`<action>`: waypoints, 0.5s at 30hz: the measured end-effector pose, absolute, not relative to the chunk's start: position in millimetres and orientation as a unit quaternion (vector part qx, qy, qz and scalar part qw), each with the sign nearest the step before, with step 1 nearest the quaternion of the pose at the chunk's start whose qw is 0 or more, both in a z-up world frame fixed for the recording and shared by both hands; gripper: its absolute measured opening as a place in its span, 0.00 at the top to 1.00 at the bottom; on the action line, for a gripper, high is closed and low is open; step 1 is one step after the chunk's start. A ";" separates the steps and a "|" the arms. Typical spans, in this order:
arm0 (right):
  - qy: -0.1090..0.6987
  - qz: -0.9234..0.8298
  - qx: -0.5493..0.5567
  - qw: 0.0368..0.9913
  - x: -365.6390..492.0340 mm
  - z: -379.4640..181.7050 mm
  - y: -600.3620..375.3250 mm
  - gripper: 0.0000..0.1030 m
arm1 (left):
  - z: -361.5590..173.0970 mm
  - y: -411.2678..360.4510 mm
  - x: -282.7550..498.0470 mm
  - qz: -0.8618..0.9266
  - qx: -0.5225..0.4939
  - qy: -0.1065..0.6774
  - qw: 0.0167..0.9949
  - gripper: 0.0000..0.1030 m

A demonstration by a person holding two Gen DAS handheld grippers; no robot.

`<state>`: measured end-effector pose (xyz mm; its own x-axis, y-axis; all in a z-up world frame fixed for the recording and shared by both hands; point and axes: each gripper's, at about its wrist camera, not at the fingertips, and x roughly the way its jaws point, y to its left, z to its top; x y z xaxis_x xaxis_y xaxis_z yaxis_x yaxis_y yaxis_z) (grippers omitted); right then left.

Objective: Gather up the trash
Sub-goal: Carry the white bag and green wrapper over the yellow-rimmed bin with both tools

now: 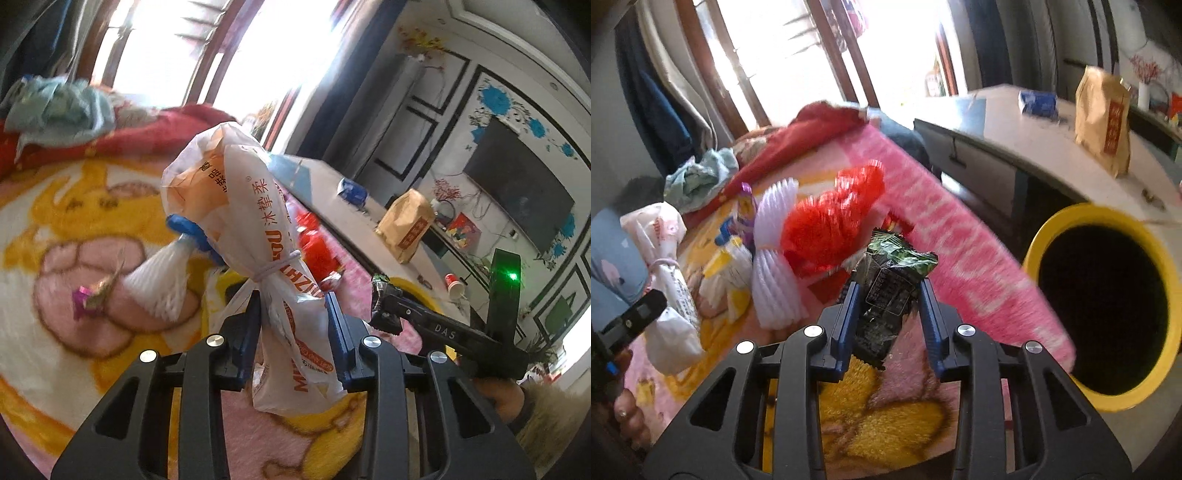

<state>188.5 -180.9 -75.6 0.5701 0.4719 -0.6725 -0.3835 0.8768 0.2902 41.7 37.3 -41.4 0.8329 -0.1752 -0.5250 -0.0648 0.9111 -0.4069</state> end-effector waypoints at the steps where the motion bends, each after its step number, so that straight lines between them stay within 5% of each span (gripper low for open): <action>1: 0.389 0.240 0.054 0.888 187.9 -72.6 -183.4 0.75 | -38.4 35.5 40.7 -0.033 -0.205 0.284 0.936 0.69; 15: 0.340 0.180 0.077 0.920 193.2 -47.9 -236.9 0.75 | -15.3 -27.2 80.9 -0.110 -0.155 0.273 0.943 0.69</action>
